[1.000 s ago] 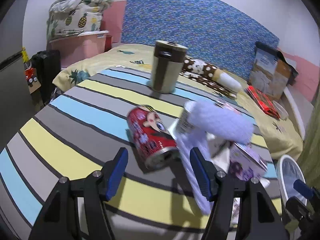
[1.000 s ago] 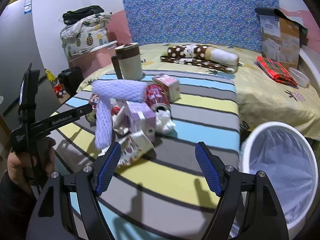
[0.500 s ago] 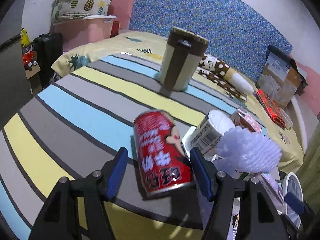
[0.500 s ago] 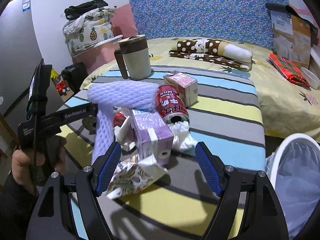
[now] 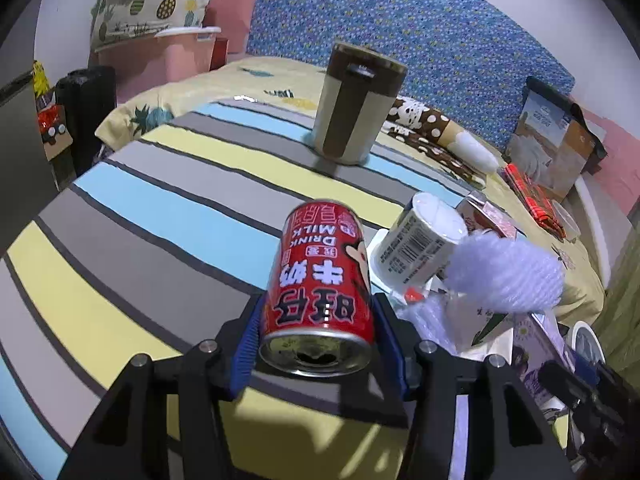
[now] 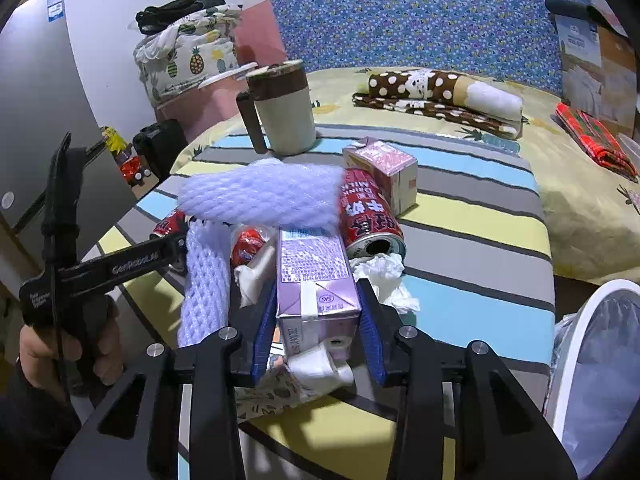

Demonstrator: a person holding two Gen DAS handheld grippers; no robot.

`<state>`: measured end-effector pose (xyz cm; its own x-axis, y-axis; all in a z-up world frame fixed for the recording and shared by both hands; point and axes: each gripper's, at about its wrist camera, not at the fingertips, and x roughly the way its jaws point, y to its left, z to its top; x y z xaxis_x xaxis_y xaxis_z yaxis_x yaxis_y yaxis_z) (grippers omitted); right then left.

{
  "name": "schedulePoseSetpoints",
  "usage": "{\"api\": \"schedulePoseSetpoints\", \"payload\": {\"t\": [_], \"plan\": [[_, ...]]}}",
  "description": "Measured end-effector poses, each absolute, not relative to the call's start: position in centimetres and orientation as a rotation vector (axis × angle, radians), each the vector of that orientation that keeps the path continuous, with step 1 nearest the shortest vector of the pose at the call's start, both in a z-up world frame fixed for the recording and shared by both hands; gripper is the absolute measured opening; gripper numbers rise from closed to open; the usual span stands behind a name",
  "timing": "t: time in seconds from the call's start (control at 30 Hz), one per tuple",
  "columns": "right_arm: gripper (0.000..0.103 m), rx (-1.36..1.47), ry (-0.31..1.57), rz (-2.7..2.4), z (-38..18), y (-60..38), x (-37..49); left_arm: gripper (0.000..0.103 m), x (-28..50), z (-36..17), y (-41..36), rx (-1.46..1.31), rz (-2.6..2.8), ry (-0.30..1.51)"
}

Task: Collect trash
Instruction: 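Carry the red can and purple juice box over the bin and release both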

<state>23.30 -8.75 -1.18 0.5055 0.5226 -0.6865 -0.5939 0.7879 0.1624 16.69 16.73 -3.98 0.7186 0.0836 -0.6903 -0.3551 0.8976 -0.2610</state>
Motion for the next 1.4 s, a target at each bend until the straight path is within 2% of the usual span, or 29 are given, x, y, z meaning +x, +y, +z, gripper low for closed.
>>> {"api": "schedulePoseSetpoints", "payload": {"t": [0.73, 1.4], "plan": [[0.04, -0.052, 0.686, 0.653, 2.1, -12.0, 20.8, 0.054, 10.1, 1.3, 13.8, -0.327, 0.215, 0.623], [0.04, 0.062, 0.675, 0.407, 1.8, -23.3, 19.2, 0.054, 11.2, 3.4, 0.3, -0.229, -0.117, 0.652]]}}
